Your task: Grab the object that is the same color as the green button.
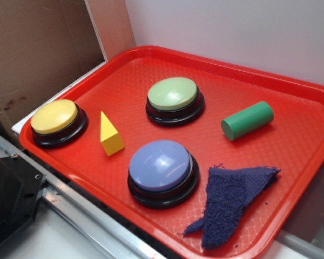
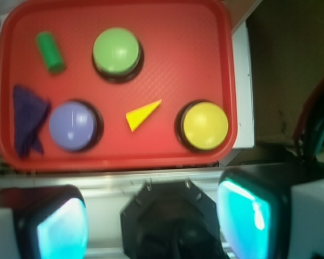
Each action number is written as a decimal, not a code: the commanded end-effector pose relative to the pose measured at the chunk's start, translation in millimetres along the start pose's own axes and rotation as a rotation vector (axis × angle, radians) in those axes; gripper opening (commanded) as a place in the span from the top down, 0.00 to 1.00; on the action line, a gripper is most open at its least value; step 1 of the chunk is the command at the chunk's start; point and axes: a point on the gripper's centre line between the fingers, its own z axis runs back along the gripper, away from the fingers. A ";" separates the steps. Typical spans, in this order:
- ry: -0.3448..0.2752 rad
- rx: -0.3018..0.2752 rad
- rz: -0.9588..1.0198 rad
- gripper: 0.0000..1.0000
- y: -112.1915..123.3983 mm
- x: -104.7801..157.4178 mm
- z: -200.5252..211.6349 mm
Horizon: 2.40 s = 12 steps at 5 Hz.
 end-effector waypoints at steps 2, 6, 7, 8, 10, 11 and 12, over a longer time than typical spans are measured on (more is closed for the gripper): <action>0.044 0.042 0.147 0.00 -10.9 141.1 1.5; 0.066 0.074 -0.116 0.00 -110.4 132.2 -38.7; 0.089 0.076 -0.170 0.00 -122.1 125.0 -45.7; 0.136 0.058 -0.227 0.00 -131.0 122.8 -52.7; 0.136 0.058 -0.227 0.00 -131.0 122.8 -52.7; 0.176 -0.006 -0.434 0.00 -116.6 125.4 -102.5; 0.185 -0.016 -0.516 0.00 -139.1 122.3 -135.6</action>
